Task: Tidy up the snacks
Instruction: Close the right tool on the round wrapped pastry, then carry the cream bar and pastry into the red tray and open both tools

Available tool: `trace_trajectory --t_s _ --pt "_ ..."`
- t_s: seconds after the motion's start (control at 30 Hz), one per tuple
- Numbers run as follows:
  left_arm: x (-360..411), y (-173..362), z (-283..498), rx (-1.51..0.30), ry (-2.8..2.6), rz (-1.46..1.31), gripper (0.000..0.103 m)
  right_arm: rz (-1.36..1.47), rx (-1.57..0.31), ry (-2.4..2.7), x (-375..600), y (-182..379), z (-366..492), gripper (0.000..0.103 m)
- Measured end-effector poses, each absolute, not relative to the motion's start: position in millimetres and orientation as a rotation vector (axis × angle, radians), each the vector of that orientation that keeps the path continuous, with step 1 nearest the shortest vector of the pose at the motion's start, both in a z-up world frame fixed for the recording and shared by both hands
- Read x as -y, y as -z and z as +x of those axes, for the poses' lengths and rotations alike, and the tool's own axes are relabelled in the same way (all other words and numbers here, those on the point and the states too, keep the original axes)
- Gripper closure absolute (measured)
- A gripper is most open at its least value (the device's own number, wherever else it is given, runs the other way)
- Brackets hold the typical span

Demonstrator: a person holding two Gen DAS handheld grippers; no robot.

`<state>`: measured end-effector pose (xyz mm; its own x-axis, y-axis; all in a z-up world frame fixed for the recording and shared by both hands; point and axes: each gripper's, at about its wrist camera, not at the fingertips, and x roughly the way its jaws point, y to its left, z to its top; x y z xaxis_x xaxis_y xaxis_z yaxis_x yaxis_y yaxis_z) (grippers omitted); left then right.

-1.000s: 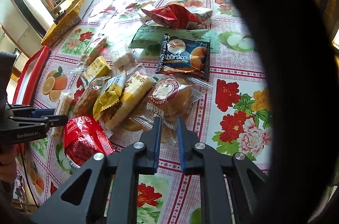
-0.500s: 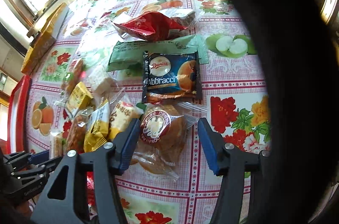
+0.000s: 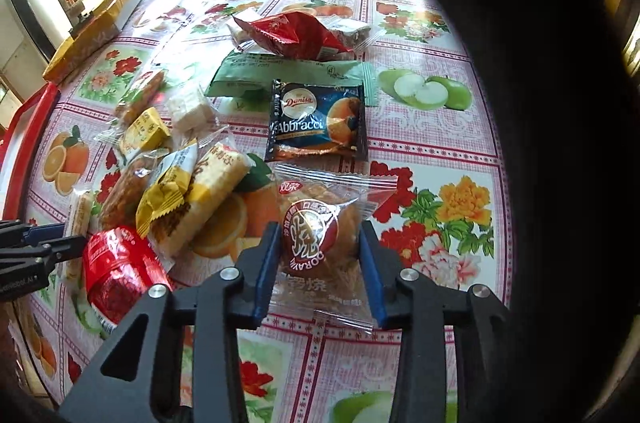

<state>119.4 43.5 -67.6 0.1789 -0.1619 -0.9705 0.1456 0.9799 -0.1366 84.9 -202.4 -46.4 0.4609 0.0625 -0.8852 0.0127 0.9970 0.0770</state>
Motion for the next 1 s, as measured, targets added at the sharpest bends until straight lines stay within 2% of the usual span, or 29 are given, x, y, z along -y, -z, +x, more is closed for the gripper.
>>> trace_trajectory --t_s 0.23,0.47,0.73,1.0 --pt "-53.5 68.9 87.8 -1.392 0.269 -0.027 0.071 0.177 -1.071 -0.099 205.3 33.8 42.5 0.063" --pt "-58.3 54.7 50.0 -1.361 0.277 0.027 0.071 0.175 -1.061 -0.217 166.1 21.0 20.2 0.063" --pt "-89.8 12.0 27.0 -1.298 0.267 0.0 0.071 0.133 -1.042 -0.382 97.6 0.9 23.2 0.063" --pt "-149.2 -25.0 41.8 -1.213 0.166 -0.081 0.071 0.08 -0.961 -0.571 3.8 -34.7 56.1 0.063"
